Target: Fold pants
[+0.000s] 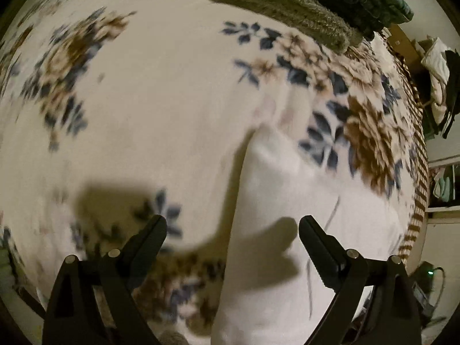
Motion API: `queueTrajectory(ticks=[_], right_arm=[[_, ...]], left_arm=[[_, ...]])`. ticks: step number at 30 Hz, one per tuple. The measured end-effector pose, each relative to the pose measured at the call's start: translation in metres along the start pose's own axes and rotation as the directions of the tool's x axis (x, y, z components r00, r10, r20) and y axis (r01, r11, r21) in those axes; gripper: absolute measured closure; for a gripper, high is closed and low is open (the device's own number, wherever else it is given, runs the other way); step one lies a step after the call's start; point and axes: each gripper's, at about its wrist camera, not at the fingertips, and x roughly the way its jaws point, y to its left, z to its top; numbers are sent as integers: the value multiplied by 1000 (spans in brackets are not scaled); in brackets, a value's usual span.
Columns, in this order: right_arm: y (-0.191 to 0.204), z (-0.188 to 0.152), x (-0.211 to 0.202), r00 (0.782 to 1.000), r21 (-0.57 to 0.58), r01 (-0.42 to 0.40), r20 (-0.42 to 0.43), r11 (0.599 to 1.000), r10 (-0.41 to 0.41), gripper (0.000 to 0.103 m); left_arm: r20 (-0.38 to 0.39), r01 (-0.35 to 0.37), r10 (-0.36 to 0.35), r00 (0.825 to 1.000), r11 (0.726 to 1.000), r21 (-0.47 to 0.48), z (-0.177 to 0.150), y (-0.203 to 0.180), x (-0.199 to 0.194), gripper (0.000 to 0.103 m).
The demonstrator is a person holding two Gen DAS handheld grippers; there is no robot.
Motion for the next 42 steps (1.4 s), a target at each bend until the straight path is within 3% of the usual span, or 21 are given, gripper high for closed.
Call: queueTrajectory(ticks=[1, 2, 3, 4, 6, 9, 12, 15, 20, 23, 24, 25, 26, 28, 30, 33, 36, 38, 39, 41, 42], right_arm=[[-4, -6, -4, 995, 4, -92, 34, 996, 91, 50], [-1, -11, -10, 991, -17, -110, 71, 994, 111, 62], [4, -17, -18, 990, -47, -70, 122, 996, 75, 76], [12, -25, -26, 987, -81, -33, 153, 996, 46, 87], [15, -36, -38, 983, -88, -4, 181, 996, 20, 89], [7, -55, -67, 978, -67, -9, 207, 998, 23, 90], [3, -71, -77, 981, -92, 48, 194, 995, -30, 91], [0, -81, -53, 977, -100, 148, 167, 984, -130, 91], [1, -65, -13, 941, -103, 336, 72, 936, -330, 90], [26, -67, -18, 930, -136, 367, 51, 920, -364, 87], [39, -69, -22, 929, -164, 370, 62, 914, -365, 73], [56, -73, -29, 927, -201, 375, 84, 905, -366, 52], [71, -74, -31, 925, -227, 380, 103, 897, -366, 46], [105, -77, -34, 922, -303, 386, 128, 871, -364, 44], [154, -76, -20, 922, -391, 386, 125, 835, -367, 38], [230, -75, 25, 908, -541, 396, 111, 742, -404, 24], [299, -87, 89, 868, -693, 416, 109, 589, -484, 23], [328, -95, 134, 823, -763, 429, 110, 484, -557, 23], [339, -98, 157, 779, -787, 462, 139, 409, -612, 23], [346, -97, 188, 705, -806, 509, 191, 300, -683, 23], [347, -96, 196, 679, -806, 527, 210, 268, -704, 23]], left_arm=[[-4, -8, 8, 1000, 1000, -6, -8, 3, -2, 9], [-8, -14, 14, 1000, 1000, -11, -14, 1, -2, 9], [-13, -16, 16, 1000, 1000, -15, -20, 2, -3, 9], [-19, -14, 14, 1000, 1000, -20, -27, 3, -3, 9], [-25, -11, 11, 1000, 1000, -16, -36, 4, -3, 9], [-35, -7, 7, 999, 1000, 7, -47, 2, -4, 9], [-40, -5, 6, 999, 1000, 24, -52, 3, -5, 9], [-41, -12, 13, 999, 999, 33, -56, 7, -4, 9], [-57, 11, -9, 998, 1000, 21, -66, 18, -2, 9], [-66, 50, -49, 997, 999, 11, -75, 24, -6, 9], [-64, 71, -71, 995, 997, 0, -80, 27, -8, 10], [-62, 100, -101, 993, 995, -10, -84, 29, -9, 11], [-67, 131, -131, 989, 991, -6, -88, 28, -9, 12], [-64, 176, -174, 983, 984, 18, -98, 27, -10, 31], [-49, 208, -206, 977, 977, 38, -103, 23, -11, 56], [-33, 241, -240, 970, 969, 55, -109, 21, -13, 65], [-23, 270, -270, 963, 962, 46, -109, 25, -12, 65], [-23, 282, -282, 959, 959, 39, -113, 30, -10, 65], [-29, 281, -281, 959, 959, 32, -116, 33, -8, 66], [-50, 282, -282, 958, 959, 4, -128, 43, -6, 65], [-55, 288, -289, 956, 957, -13, -134, 49, -6, 65]])
